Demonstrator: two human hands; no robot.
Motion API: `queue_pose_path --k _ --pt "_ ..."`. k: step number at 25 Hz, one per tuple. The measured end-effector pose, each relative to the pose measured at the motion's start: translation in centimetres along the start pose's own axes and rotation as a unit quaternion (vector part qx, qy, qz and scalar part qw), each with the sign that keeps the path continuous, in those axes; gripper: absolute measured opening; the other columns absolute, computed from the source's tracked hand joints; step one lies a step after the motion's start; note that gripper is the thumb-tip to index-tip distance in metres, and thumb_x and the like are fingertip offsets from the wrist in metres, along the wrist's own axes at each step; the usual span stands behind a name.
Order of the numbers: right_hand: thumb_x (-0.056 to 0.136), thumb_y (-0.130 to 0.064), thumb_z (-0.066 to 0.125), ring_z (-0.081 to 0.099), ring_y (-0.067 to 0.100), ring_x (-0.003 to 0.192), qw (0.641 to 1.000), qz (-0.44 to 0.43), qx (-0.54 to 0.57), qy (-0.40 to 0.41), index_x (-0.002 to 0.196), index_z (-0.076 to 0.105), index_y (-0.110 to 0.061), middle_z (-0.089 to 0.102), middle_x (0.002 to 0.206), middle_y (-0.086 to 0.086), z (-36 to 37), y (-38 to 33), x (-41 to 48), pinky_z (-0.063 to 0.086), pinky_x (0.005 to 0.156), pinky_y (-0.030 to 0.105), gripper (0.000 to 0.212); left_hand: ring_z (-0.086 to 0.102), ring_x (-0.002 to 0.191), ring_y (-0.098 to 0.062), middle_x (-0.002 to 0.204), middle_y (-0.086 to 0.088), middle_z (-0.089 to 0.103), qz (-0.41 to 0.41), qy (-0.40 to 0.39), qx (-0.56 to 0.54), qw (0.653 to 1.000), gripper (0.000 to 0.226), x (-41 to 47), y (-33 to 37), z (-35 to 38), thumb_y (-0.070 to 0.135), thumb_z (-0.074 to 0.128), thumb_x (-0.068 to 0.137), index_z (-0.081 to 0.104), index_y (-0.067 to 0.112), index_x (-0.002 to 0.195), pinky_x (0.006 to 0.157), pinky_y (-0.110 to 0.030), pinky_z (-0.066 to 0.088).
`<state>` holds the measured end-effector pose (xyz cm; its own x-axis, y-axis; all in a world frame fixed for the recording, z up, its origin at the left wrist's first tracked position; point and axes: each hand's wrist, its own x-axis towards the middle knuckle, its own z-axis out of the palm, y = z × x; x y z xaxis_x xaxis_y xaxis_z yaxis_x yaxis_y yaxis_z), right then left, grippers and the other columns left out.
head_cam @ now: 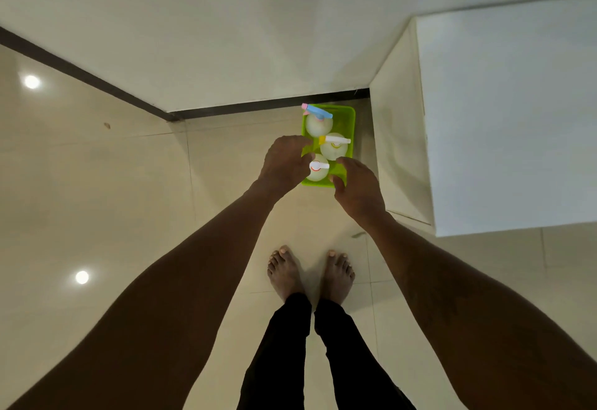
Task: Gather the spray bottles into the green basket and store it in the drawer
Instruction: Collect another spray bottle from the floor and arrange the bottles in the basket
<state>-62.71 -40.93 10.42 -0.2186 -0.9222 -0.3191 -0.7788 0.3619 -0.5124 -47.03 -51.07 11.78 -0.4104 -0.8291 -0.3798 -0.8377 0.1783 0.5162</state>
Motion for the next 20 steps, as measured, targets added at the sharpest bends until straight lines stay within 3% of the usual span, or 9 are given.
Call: queue_pose_path --k 5,12,17,20 --pt "0.091 -0.024 0.065 0.06 0.03 0.116 1.0 0.007 0.01 0.007 0.13 0.058 -0.009 0.065 0.127 0.012 -4.7 -3.1 -2.8 0.049 0.098 0.038 0.042 0.052 0.129 -0.024 0.137 0.002 0.061 -0.04 -0.015 0.005 0.999 0.04 -3.5 3.2 -3.2 0.034 0.062 0.094 0.063 0.021 0.131 0.107 -0.038 0.042" --pt "0.095 -0.034 0.059 0.061 0.028 0.117 1.0 0.017 -0.002 0.024 0.133 0.054 -0.014 0.064 0.129 0.009 -10.5 -3.8 -5.1 0.052 0.095 0.038 0.044 0.056 0.122 -0.028 0.133 -0.004 0.063 -0.005 -0.026 0.022 0.999 0.04 -5.9 8.5 -5.7 0.033 0.061 0.094 0.06 0.016 0.131 0.097 -0.038 0.048" --pt "0.094 -0.038 0.057 0.063 0.03 0.11 0.998 0.029 -0.005 0.053 0.124 0.057 -0.012 0.067 0.12 0.009 -14.8 -2.4 -6.4 0.054 0.089 0.039 0.04 0.054 0.126 -0.026 0.138 -0.001 0.06 0.007 -0.032 0.036 0.999 0.042 -6.8 12.9 -6.6 0.034 0.06 0.095 0.058 0.019 0.134 0.1 -0.037 0.044" --pt "0.095 -0.037 0.056 0.061 0.028 0.116 0.998 0.031 0.004 0.055 0.129 0.056 -0.013 0.065 0.127 0.007 -17.2 -1.2 -7.1 0.051 0.095 0.038 0.042 0.052 0.127 -0.027 0.139 -0.002 0.059 0.009 -0.015 0.03 0.999 0.041 -7.4 16.1 -6.0 0.033 0.061 0.095 0.058 0.018 0.133 0.1 -0.038 0.044"
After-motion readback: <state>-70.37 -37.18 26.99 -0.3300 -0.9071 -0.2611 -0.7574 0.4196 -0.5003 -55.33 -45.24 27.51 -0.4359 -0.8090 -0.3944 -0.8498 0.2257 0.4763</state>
